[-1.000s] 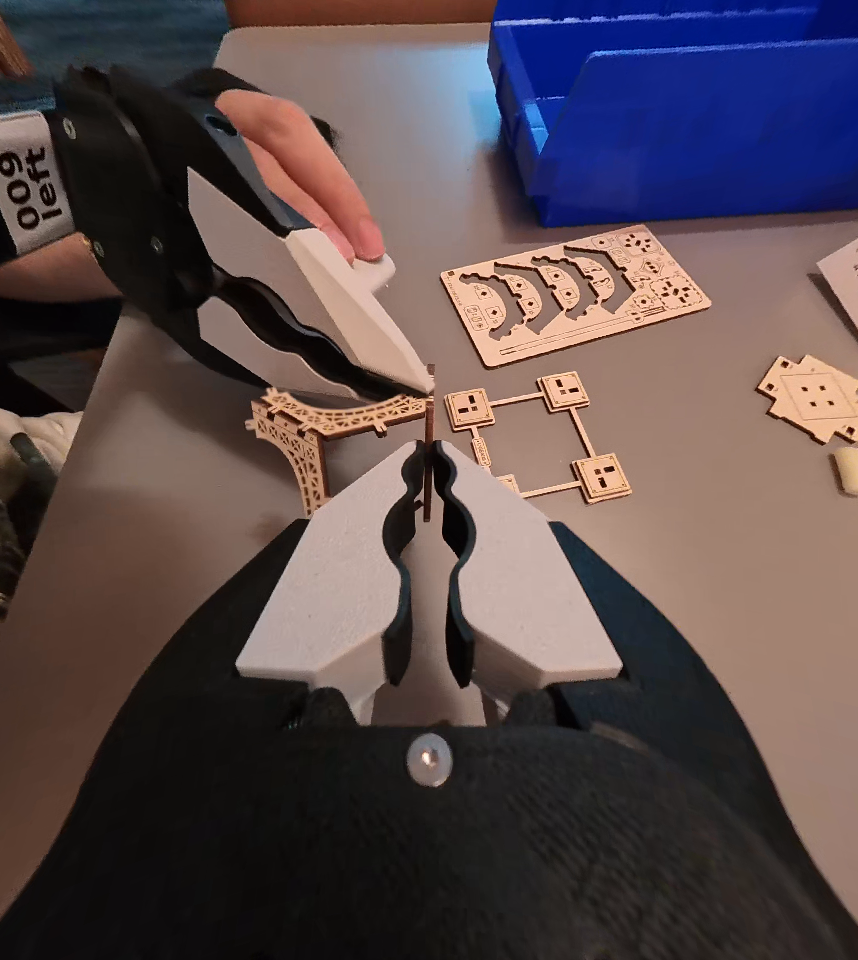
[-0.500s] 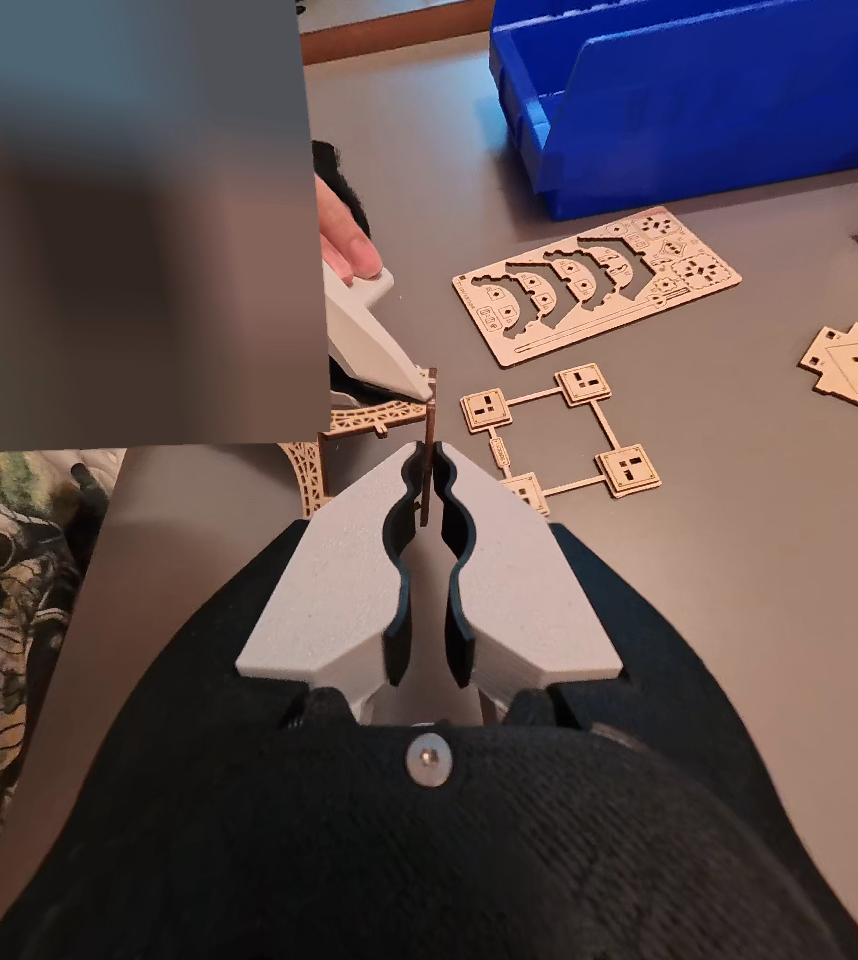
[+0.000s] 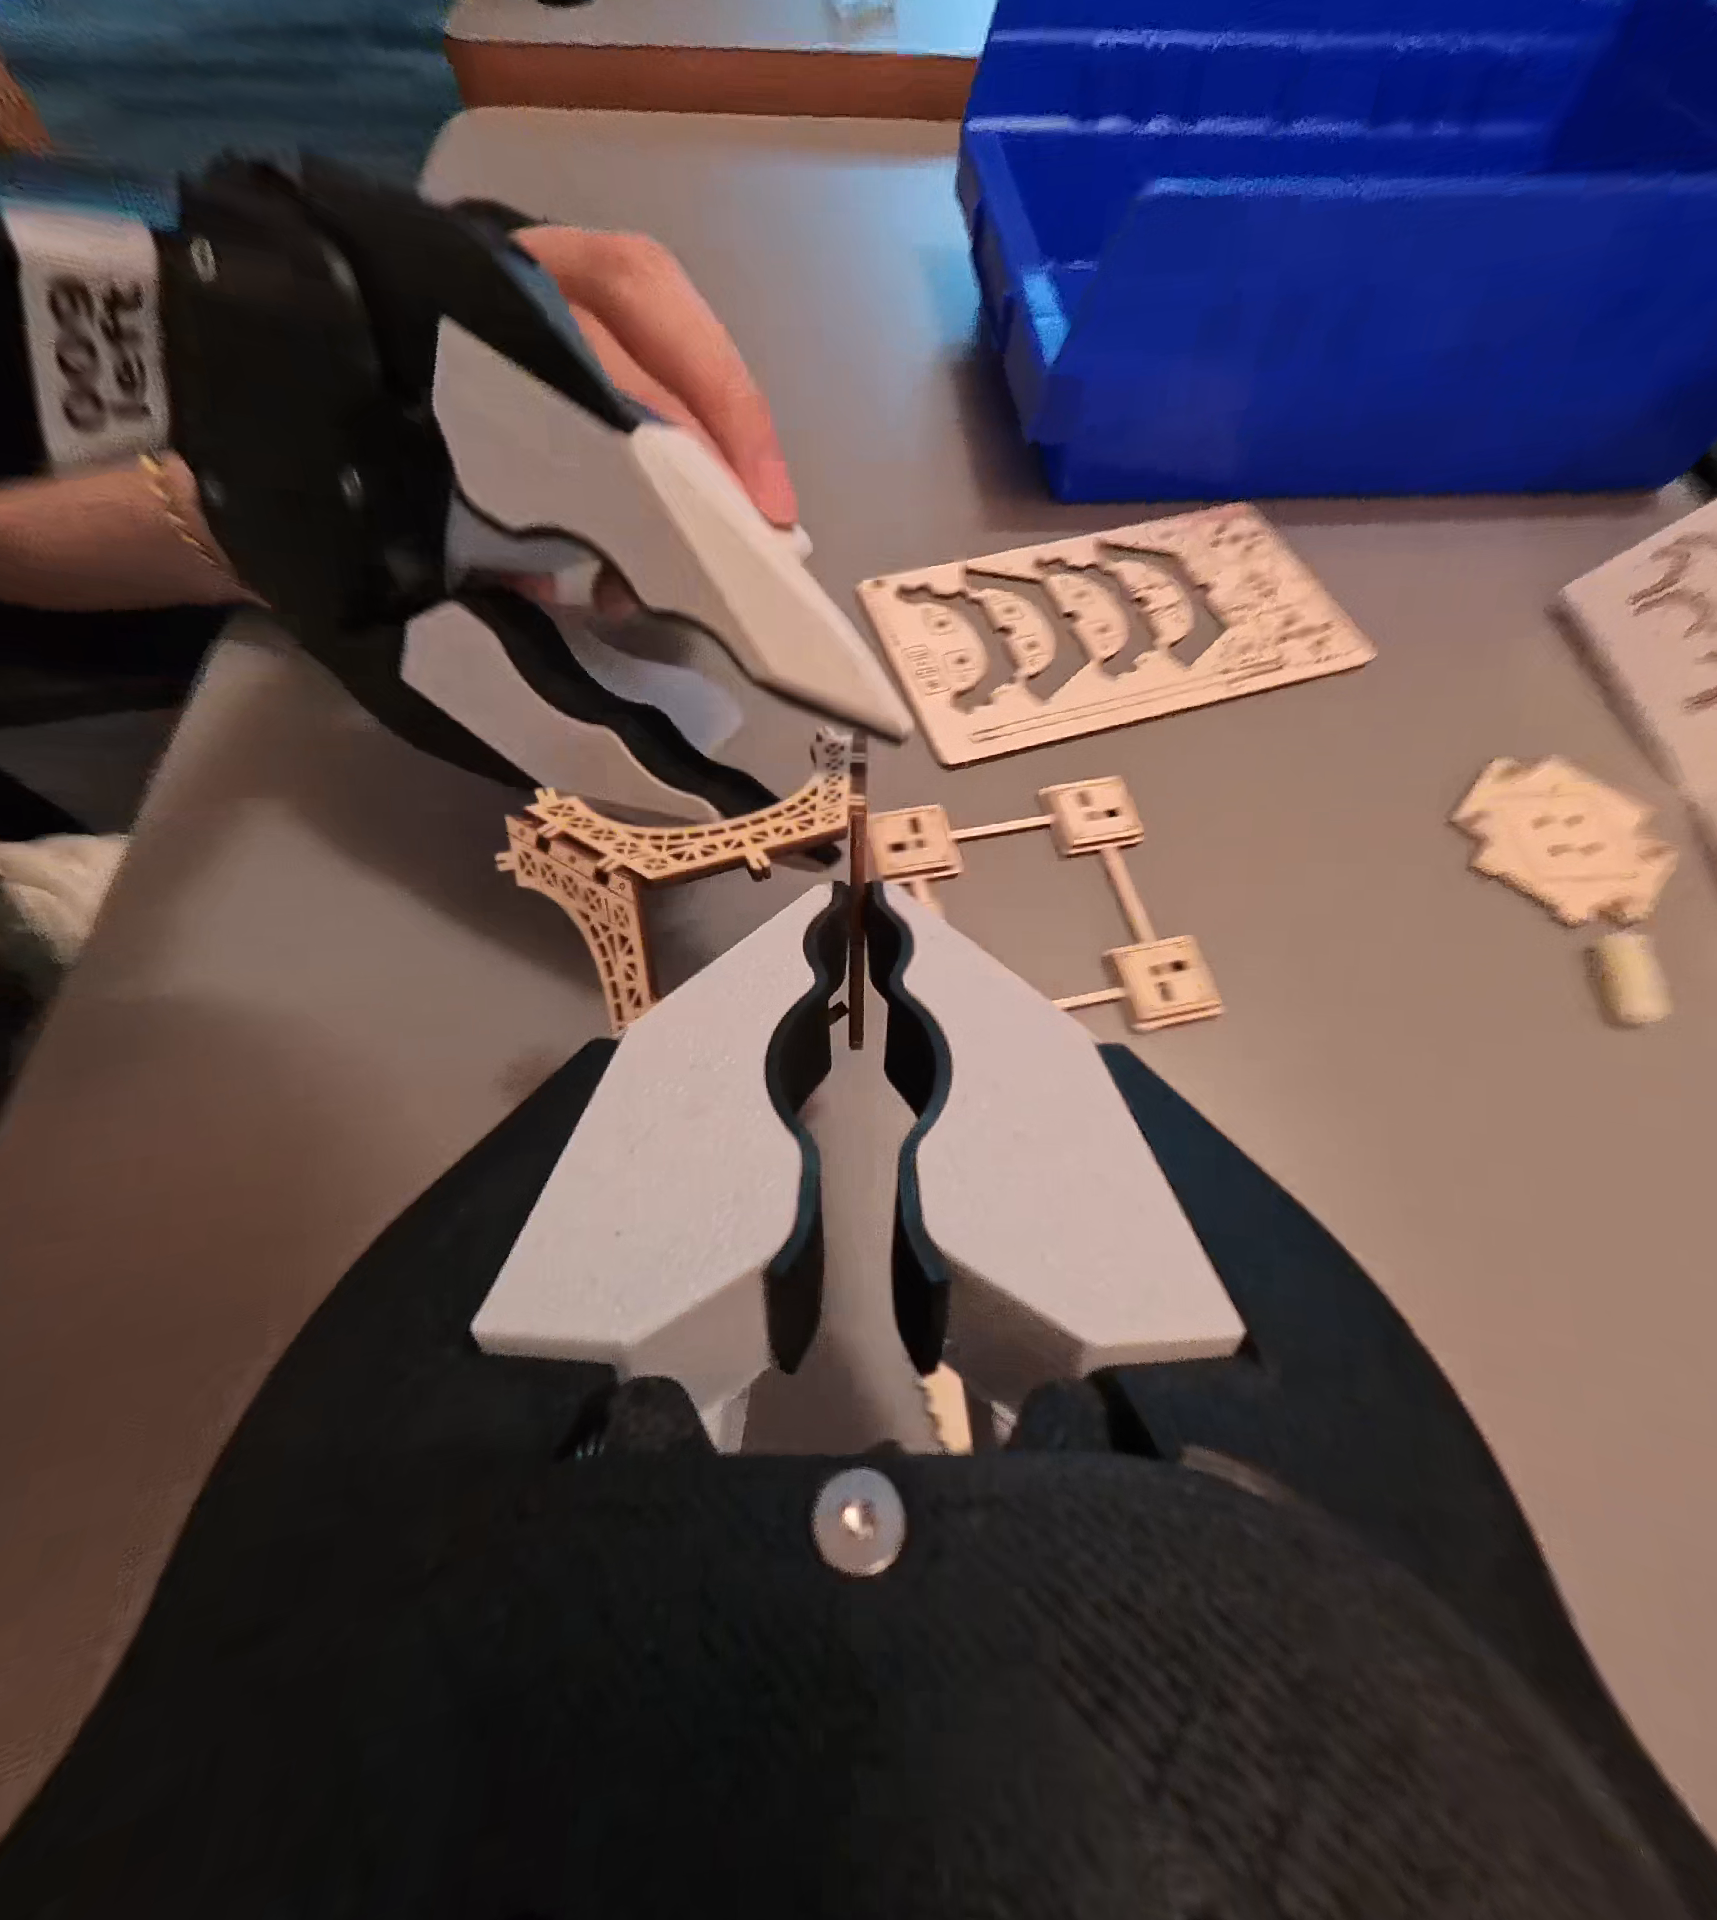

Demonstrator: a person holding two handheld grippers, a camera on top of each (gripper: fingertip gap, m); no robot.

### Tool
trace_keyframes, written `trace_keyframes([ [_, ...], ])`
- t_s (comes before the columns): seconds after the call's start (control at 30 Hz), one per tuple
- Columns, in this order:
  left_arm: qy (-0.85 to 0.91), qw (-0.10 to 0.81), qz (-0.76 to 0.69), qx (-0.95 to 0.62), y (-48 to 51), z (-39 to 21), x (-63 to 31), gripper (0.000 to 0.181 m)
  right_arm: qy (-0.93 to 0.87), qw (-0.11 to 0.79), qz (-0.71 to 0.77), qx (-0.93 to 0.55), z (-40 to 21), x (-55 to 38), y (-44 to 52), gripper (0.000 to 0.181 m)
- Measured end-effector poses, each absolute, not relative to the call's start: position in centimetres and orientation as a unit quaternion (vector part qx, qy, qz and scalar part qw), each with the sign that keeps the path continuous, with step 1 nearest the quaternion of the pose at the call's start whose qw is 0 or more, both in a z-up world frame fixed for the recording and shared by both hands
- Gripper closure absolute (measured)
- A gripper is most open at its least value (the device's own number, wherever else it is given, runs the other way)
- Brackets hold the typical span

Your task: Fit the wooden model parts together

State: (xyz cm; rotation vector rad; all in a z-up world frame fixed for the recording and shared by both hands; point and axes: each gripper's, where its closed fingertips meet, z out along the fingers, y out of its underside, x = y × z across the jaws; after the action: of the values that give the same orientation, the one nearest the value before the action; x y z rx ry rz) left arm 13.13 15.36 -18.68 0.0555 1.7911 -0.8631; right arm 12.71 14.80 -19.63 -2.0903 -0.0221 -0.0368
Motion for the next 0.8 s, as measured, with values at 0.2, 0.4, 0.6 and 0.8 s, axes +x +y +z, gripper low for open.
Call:
trace_keyframes([
  [0.2, 0.751, 0.517, -0.411, -0.01, 15.9, -17.9, 13.2, 0.155, -0.088, 0.456, -0.17, -0.869, -19.1, 14.1, 14.1, 0.181],
  [0.4, 0.754, 0.541, -0.373, -0.011, 16.0, -18.4, 13.7, 0.157, -0.134, 0.423, -0.257, -0.859, -18.7, 14.3, 14.2, 0.181],
  [0.6, 0.745, 0.56, -0.36, -0.034, 16.4, -18.0, 14.3, 0.158, -0.196, 0.362, -0.369, -0.833, -18.1, 14.4, 14.4, 0.181],
  [0.8, 0.742, 0.57, -0.352, -0.024, 16.3, -17.9, 14.2, 0.159, -0.225, 0.333, -0.402, -0.823, -18.2, 14.0, 14.6, 0.181],
])
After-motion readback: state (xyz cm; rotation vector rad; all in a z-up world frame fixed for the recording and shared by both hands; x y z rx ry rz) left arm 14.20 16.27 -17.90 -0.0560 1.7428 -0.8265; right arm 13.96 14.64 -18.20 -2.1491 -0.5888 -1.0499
